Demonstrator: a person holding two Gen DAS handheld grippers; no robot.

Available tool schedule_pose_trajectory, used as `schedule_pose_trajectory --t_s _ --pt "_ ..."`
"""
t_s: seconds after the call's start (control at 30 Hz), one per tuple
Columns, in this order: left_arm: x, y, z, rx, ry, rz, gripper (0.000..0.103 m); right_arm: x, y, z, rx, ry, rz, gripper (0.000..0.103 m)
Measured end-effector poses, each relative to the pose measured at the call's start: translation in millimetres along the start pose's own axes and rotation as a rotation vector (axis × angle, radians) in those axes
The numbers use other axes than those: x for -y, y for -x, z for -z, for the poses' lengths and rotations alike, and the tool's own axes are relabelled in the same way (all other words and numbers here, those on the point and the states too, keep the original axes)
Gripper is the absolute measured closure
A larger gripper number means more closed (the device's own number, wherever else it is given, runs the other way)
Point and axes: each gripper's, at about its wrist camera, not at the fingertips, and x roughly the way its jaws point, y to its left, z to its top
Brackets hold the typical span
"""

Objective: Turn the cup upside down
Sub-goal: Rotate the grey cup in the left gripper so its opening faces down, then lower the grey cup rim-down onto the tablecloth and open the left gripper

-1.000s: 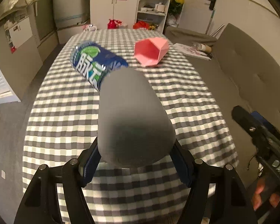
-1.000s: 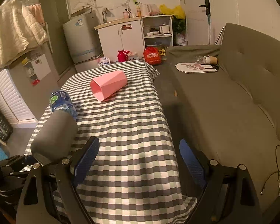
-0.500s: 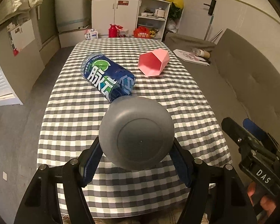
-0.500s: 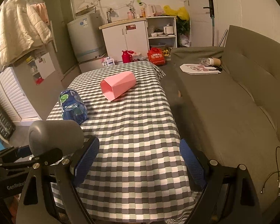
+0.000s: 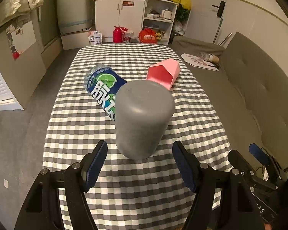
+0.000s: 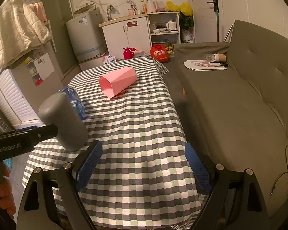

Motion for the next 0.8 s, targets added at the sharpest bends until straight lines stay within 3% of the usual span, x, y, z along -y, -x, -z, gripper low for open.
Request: schedule_pose_trajectory --t_s 0.2,0.33,0.53,0.67,0.8 --pt "0.6 -6.5 8.2 0.030 -0.022 0.004 0.028 1.3 -2.4 0.8 -0.006 -0.004 0.002 0.015" --pt "5.9 -25.9 12.0 0.056 -0.088 -0.104 0.022 1.0 -5.1 2.4 -0.012 -0.005 0.003 0.015" --pt "6.0 -50.5 6.8 0.070 -0.083 -0.016 0.022 1.2 -13.7 6.0 -0.035 0.001 0.010 0.015" --pt "8.8 -56.7 6.9 0.077 -0.100 -0.031 0.030 2.9 -19.0 6.3 -0.044 -0.001 0.016 0.015" --pt "8.0 -55.2 7.8 0.071 -0.078 -0.006 0.030 4.3 -23.9 5.2 -0.048 -0.006 0.021 0.015"
